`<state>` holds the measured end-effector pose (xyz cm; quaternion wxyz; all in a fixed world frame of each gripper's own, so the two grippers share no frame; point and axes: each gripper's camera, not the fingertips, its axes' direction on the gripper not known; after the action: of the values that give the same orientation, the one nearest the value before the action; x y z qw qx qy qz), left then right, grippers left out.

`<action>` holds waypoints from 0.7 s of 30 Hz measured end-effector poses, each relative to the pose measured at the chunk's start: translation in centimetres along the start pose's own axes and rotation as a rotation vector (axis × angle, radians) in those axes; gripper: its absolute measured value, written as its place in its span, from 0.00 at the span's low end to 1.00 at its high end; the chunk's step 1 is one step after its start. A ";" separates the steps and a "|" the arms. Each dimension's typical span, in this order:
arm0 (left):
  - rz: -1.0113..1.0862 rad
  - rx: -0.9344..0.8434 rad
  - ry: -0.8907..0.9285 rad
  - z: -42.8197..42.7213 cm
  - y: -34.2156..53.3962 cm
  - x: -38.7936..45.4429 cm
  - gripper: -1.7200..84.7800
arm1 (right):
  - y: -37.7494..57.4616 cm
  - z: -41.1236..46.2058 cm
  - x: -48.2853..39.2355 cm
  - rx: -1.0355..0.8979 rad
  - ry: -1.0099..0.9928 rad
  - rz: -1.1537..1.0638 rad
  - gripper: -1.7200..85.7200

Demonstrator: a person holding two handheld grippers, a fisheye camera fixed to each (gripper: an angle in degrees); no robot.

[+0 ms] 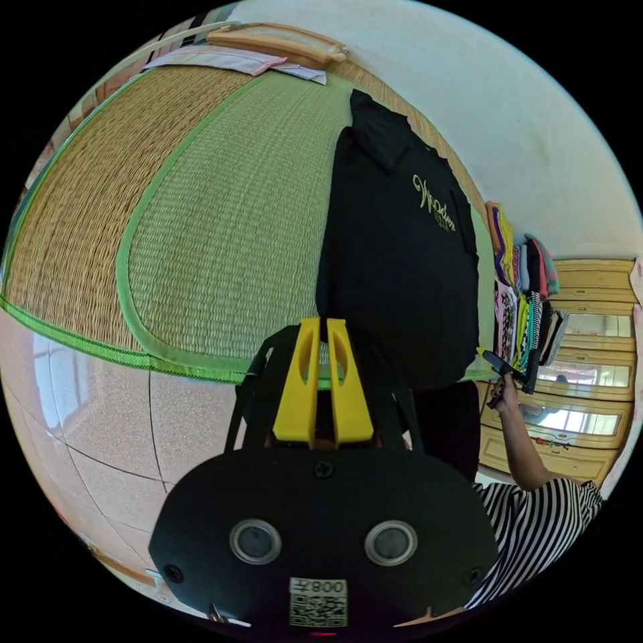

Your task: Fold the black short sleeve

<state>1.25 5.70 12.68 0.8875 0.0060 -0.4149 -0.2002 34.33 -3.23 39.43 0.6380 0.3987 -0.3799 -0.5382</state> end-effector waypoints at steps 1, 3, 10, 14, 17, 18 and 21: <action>-0.009 0.009 0.023 0.1 0.9 -0.6 0.04 | 0.4 -0.1 0.3 0.002 -0.010 0.000 0.05; -0.030 0.028 0.059 0.3 2.5 -1.7 0.04 | 1.9 -0.7 1.8 0.015 -0.065 0.007 0.05; -0.038 0.084 0.191 0.5 9.0 -4.9 0.04 | 6.8 -3.5 5.4 0.061 -0.209 -0.006 0.04; -0.013 0.109 0.223 0.7 12.6 -6.1 0.04 | 10.5 -4.7 7.2 0.084 -0.274 -0.015 0.04; -0.012 0.138 0.272 0.9 15.2 -7.3 0.04 | 13.3 -5.3 8.5 0.107 -0.319 -0.013 0.04; -0.012 0.144 0.279 0.9 15.7 -7.6 0.04 | 14.5 -5.5 9.0 0.117 -0.338 -0.012 0.04; -0.003 0.173 0.320 0.9 18.3 -8.8 0.04 | 17.3 -6.2 10.1 0.141 -0.369 -0.013 0.04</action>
<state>1.91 25.84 10.04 0.9381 0.1148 -0.2842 -0.1616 48.01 -10.81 53.46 0.5243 0.3394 -0.5247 -0.5784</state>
